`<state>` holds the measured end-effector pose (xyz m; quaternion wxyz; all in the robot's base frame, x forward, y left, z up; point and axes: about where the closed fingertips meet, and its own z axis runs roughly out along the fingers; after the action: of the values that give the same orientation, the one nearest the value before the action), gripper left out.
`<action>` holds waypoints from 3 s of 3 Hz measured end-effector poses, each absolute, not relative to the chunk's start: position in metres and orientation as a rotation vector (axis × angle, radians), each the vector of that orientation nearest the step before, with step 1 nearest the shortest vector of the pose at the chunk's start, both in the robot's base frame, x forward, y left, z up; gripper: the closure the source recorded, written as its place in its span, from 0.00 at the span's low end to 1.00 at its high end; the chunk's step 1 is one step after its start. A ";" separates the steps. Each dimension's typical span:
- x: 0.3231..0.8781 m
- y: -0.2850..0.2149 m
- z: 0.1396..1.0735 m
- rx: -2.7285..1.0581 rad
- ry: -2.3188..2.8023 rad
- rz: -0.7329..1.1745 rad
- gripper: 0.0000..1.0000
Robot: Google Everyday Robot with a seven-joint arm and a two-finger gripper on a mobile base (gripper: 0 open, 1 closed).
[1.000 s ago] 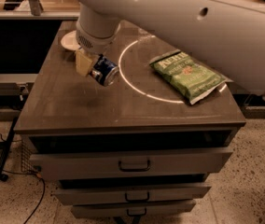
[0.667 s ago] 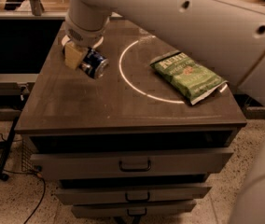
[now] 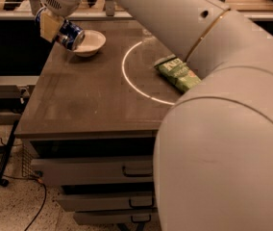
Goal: Place pepsi can into paper bowl
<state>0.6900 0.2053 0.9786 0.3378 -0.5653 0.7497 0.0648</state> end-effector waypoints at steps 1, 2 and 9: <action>0.728 0.217 0.996 -1.440 1.832 0.277 1.00; 0.766 0.207 0.994 -1.359 1.732 0.412 1.00; 0.843 0.171 0.917 -1.129 1.674 0.681 0.05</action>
Offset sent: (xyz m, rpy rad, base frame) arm 0.1050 -0.0134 0.0305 0.3834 -0.0978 0.0990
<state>0.8434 0.1713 0.9165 0.4842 -0.4635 0.6874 0.2797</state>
